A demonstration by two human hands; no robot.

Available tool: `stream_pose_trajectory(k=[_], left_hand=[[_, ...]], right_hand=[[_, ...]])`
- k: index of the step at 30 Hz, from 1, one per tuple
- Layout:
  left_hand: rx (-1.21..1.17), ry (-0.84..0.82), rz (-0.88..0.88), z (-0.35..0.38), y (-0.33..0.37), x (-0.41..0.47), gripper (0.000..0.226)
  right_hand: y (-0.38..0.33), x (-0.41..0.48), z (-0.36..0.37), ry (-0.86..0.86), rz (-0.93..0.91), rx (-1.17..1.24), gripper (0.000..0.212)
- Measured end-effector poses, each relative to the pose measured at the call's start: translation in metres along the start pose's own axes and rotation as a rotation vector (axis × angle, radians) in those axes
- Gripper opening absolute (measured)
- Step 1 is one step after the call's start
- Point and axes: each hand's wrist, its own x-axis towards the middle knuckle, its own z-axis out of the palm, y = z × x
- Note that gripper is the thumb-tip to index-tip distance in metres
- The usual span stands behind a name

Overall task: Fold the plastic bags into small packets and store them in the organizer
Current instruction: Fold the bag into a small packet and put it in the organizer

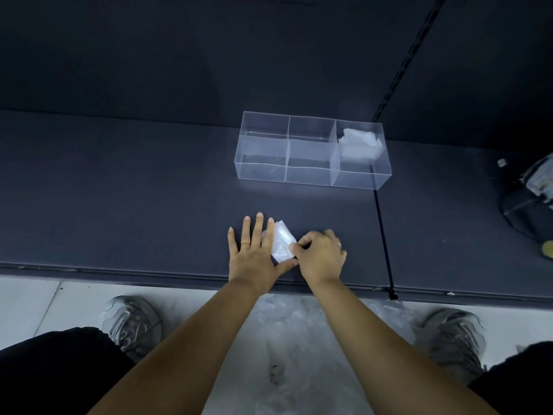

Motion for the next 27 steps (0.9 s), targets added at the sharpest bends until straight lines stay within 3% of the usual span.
stream_pose_trajectory(k=[6, 9, 11, 13, 15, 17, 19, 21, 24, 27], left_hand=[[-0.186, -0.152, -0.024, -0.017, 0.006, -0.006, 0.12], [-0.735, -0.29, -0.077, -0.051, 0.003, 0.002, 0.134], [-1.067, -0.384, -0.004, -0.08, 0.0, 0.009, 0.136], [-1.094, -0.44, 0.106, -0.1, 0.003, 0.019, 0.112], [-1.144, -0.43, 0.143, -0.115, 0.013, 0.034, 0.061], [-1.275, -0.376, 0.131, -0.127, 0.028, 0.047, 0.03], [-1.382, -0.279, 0.086, -0.135, 0.046, 0.06, 0.016], [-1.463, -0.166, 0.042, -0.142, 0.065, 0.076, 0.014], [-1.523, 0.068, -0.055, -0.147, 0.081, 0.105, 0.011], [-1.306, 0.327, -0.094, -0.136, 0.078, 0.127, 0.008]], right_hand=[[-0.004, 0.006, -0.015, -0.209, 0.057, 0.448, 0.018], [0.001, 0.014, -0.042, -0.276, -0.172, 0.427, 0.025], [-0.001, 0.022, -0.071, -0.371, -0.345, 0.362, 0.028], [-0.007, 0.031, -0.099, -0.455, -0.444, 0.334, 0.029], [-0.012, 0.043, -0.121, -0.46, -0.473, 0.349, 0.029], [-0.013, 0.057, -0.136, -0.428, -0.414, 0.429, 0.029], [-0.01, 0.072, -0.142, -0.425, -0.277, 0.571, 0.027], [-0.008, 0.088, -0.141, -0.411, -0.15, 0.672, 0.018], [-0.007, 0.129, -0.142, -0.223, -0.038, 0.777, 0.012], [-0.011, 0.184, -0.149, -0.005, 0.005, 0.771, 0.014]])
